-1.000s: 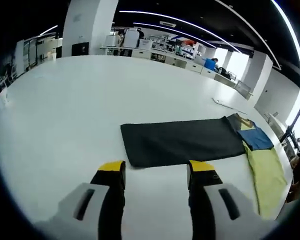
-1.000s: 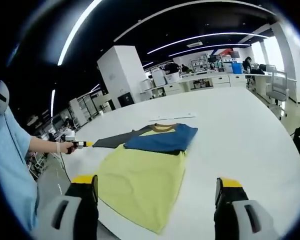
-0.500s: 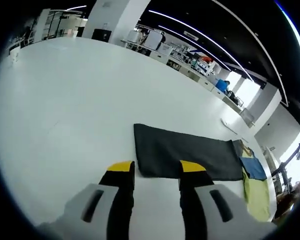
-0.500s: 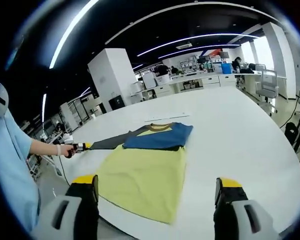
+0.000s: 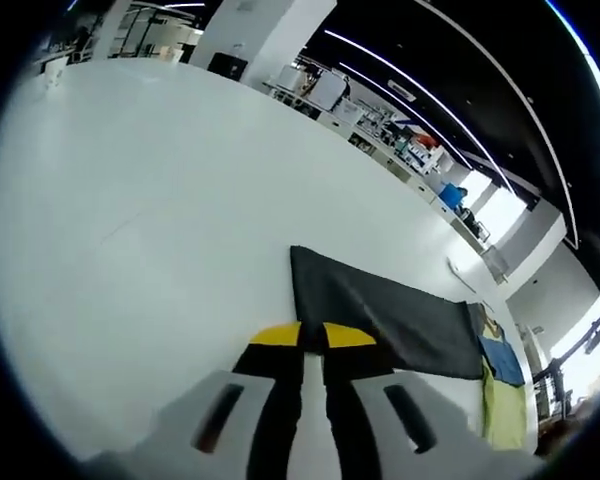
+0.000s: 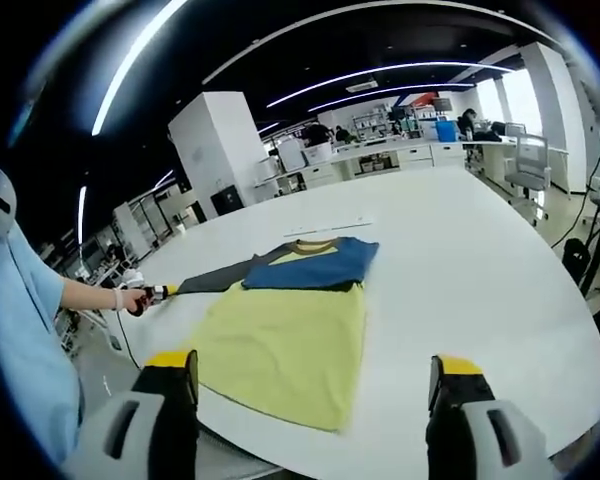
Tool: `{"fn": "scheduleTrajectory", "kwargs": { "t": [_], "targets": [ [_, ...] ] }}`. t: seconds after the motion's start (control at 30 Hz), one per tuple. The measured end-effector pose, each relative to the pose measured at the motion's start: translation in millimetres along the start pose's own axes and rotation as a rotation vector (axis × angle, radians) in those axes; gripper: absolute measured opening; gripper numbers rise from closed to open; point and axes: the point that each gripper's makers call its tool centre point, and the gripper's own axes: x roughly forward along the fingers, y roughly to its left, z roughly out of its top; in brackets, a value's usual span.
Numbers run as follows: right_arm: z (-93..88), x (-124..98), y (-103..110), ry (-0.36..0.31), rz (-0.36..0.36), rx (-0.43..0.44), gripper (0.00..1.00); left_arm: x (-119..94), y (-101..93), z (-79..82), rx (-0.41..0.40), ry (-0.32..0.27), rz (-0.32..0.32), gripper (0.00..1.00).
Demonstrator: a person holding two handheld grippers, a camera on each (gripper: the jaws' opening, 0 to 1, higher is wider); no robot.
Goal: Fold the garment on the visible template until the final outline fits inside the template.
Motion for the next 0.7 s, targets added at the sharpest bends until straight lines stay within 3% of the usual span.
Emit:
{"fn": "scheduleTrajectory", "kwargs": {
  "t": [0.03, 0.1, 0.3, 0.37, 0.43, 0.47, 0.7],
  "targets": [
    [-1.4, 0.1, -0.1, 0.005, -0.001, -0.002, 0.96, -0.1, -2.0, 3.9, 0.046, -0.033, -0.021, 0.00],
    [-5.1, 0.6, -1.2, 0.014, -0.004, -0.001, 0.96, -2.0, -0.6, 2.4, -0.011, -0.040, -0.001, 0.00],
    [-6.3, 4.9, -3.3, 0.014, 0.004, 0.015, 0.96, -5.5, -6.4, 8.9, -0.046, -0.062, -0.017, 0.00],
    [-5.7, 7.9, -3.9, 0.014, 0.014, 0.016, 0.96, -6.4, -11.8, 13.9, -0.052, -0.078, -0.040, 0.00],
    [-5.3, 10.7, -5.0, 0.015, 0.021, 0.011, 0.96, -4.9, -23.6, 18.5, -0.014, -0.092, -0.110, 0.00],
    [-4.9, 11.6, -5.3, 0.014, 0.026, 0.010, 0.96, -5.0, -32.7, 16.4, -0.007, -0.066, -0.160, 0.00],
    [-2.9, 14.0, -8.1, 0.003, 0.058, 0.006, 0.96, -6.1, -51.2, 39.4, 0.030, -0.092, -0.236, 0.00]
  ]
}}
